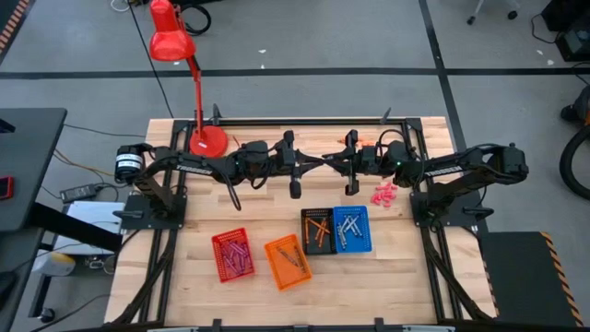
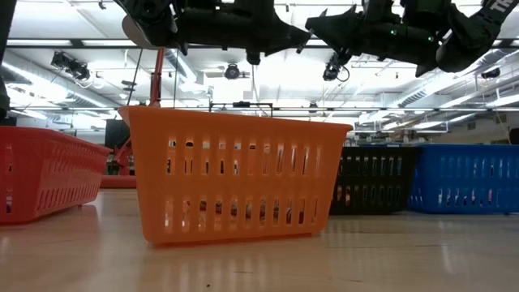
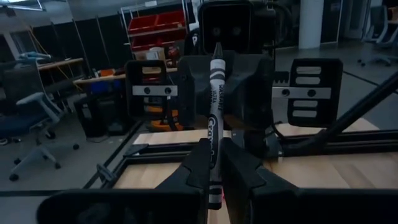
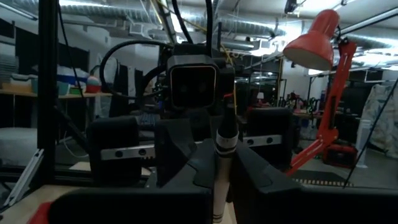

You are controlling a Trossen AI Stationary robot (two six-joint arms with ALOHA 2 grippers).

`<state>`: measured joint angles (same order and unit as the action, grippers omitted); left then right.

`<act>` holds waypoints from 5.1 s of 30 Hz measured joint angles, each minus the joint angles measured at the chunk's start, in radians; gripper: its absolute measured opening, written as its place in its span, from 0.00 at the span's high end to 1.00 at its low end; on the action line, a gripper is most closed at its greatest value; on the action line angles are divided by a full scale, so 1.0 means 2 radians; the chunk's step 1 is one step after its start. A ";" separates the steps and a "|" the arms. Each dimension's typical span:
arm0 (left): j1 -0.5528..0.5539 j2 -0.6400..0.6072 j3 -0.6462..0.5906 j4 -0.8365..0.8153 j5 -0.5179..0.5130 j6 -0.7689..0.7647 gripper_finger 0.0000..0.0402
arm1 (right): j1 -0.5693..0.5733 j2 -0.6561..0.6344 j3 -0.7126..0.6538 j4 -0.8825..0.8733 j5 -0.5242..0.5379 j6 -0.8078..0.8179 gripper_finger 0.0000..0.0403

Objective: Sort crayons
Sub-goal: Put the black crayon into the blue bin

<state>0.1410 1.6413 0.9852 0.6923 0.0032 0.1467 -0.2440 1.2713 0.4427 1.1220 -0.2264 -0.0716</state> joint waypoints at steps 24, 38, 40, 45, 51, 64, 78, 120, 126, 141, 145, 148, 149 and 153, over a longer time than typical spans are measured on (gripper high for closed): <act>0.019 -0.039 0.000 -0.131 0.001 -0.010 0.60 | -0.002 0.000 0.000 -0.059 0.012 0.013 0.90; -0.025 -0.037 -0.038 -0.228 0.001 -0.034 0.60 | 0.010 0.000 0.000 -0.241 -0.118 0.171 0.90; -0.028 -0.036 -0.046 -0.234 0.001 -0.034 0.60 | 0.021 0.000 0.000 -0.262 -0.138 0.193 0.90; -0.022 -0.034 -0.055 -0.241 0.001 -0.024 0.60 | 0.046 0.000 0.000 -0.329 -0.154 0.237 0.90; -0.008 -0.034 -0.055 -0.238 0.001 -0.024 0.60 | 0.068 -0.014 0.000 -0.421 -0.141 0.299 0.90; 0.017 -0.034 -0.055 -0.233 0.001 -0.022 0.60 | 0.126 -0.109 0.000 -0.646 -0.040 0.432 0.90; 0.040 -0.034 -0.055 -0.176 0.001 -0.010 0.60 | 0.168 -0.092 0.000 -0.663 -0.012 0.485 0.82; 0.031 -0.034 -0.055 -0.179 0.001 -0.001 0.60 | -0.043 0.030 0.114 -0.749 0.163 0.137 0.73; 0.031 -0.034 -0.055 -0.183 0.001 -0.001 0.60 | -0.082 0.088 0.114 -0.731 0.153 0.104 0.70; 0.032 -0.034 -0.055 -0.185 0.001 0.002 0.60 | -0.106 0.145 0.116 -0.703 0.138 0.066 0.68; 0.032 -0.034 -0.055 -0.189 0.001 0.002 0.60 | -0.106 0.142 0.116 -0.715 0.118 0.085 0.77; 0.032 -0.034 -0.055 -0.190 0.001 0.003 0.60 | -0.105 0.142 0.117 -0.727 0.099 0.098 0.85; 0.032 -0.034 -0.055 -0.190 0.001 0.003 0.60 | -0.105 0.142 0.117 -0.733 0.093 0.102 0.88; 0.032 -0.034 -0.055 -0.190 0.001 0.003 0.60 | -0.105 0.141 0.117 -0.751 0.055 0.113 0.97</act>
<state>0.2054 1.5738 0.8757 0.3119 0.0055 0.1524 -0.4536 1.5527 0.6769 -0.3790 -0.1169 0.1551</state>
